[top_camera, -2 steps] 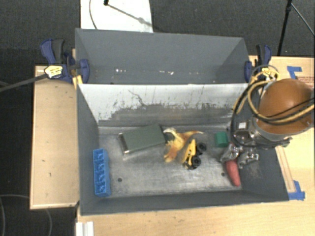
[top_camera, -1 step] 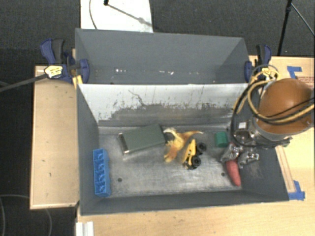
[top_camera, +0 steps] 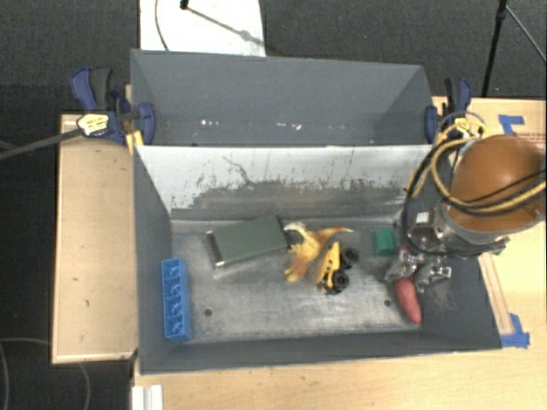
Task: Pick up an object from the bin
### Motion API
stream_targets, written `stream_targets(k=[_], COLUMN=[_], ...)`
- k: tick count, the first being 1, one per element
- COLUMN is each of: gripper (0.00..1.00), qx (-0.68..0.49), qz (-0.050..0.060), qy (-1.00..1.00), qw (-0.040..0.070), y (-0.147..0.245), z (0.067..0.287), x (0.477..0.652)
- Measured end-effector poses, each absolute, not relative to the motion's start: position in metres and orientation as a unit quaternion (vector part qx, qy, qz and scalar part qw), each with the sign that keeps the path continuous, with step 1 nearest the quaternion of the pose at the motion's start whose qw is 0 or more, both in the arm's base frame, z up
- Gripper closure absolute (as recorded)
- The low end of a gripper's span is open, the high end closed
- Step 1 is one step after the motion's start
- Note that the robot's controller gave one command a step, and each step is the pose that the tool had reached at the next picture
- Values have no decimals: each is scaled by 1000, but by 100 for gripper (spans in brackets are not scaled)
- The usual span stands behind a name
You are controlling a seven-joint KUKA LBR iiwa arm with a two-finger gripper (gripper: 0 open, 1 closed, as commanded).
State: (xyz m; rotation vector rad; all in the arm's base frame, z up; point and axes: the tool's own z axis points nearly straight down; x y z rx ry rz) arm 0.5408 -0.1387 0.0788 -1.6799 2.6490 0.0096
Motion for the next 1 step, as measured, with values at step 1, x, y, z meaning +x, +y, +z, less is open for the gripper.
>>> stream_targets(k=[1], gripper=[100], qx=[-533], qz=[5], qy=[846], qw=[-1], y=[-140], z=[99], x=[538])
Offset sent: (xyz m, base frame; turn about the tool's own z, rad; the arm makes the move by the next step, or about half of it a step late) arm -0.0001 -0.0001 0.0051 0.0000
